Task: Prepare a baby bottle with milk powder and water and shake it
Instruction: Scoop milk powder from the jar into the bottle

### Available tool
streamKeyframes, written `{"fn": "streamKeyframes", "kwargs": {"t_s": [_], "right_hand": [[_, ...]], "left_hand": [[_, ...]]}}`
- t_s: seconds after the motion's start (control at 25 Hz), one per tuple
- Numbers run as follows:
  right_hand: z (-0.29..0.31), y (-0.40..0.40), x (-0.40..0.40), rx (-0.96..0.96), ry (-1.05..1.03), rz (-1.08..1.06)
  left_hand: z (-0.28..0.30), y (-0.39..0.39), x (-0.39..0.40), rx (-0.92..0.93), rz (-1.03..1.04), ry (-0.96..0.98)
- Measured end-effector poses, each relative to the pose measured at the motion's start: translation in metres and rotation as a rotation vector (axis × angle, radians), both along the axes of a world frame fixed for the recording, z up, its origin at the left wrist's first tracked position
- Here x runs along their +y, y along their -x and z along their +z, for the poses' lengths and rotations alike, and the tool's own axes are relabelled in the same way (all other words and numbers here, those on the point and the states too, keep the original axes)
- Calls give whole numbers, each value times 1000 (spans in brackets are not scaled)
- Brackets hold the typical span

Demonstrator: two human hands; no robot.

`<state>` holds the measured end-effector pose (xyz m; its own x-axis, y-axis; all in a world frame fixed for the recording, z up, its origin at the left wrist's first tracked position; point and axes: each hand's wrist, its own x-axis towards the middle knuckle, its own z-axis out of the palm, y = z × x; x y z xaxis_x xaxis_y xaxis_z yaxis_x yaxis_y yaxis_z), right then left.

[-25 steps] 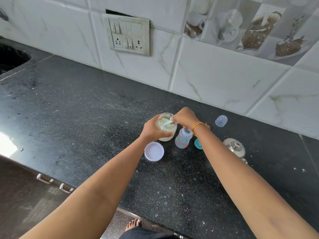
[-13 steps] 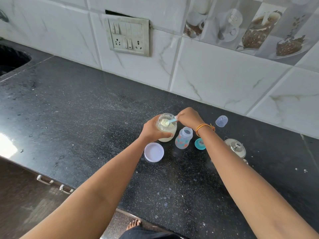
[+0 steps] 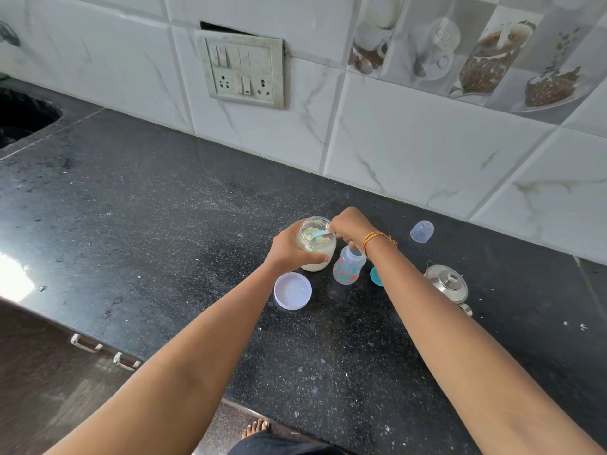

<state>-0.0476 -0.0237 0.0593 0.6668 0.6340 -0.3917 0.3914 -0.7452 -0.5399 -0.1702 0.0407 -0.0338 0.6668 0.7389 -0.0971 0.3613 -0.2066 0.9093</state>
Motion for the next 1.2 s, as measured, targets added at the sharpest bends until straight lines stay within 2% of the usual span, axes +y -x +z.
{"fn": "streamKeyframes", "kwargs": {"t_s": [0.32,0.48,0.84,1.04,1.2], "right_hand": [[0,-13,-8,22,-42,-148],[5,-15,-18,179,-38,-251],[4,-16,-20,161,-49,-224],[7,-10,-27,256,-96,-273],[11,-5,-39,325,-169,-355]], "left_hand": [[0,0,-1,23,2,0],[2,-1,-2,23,11,-5],[5,-1,-3,38,2,23],[10,5,0,145,-109,31],[10,12,-13,150,-58,-7]]}}
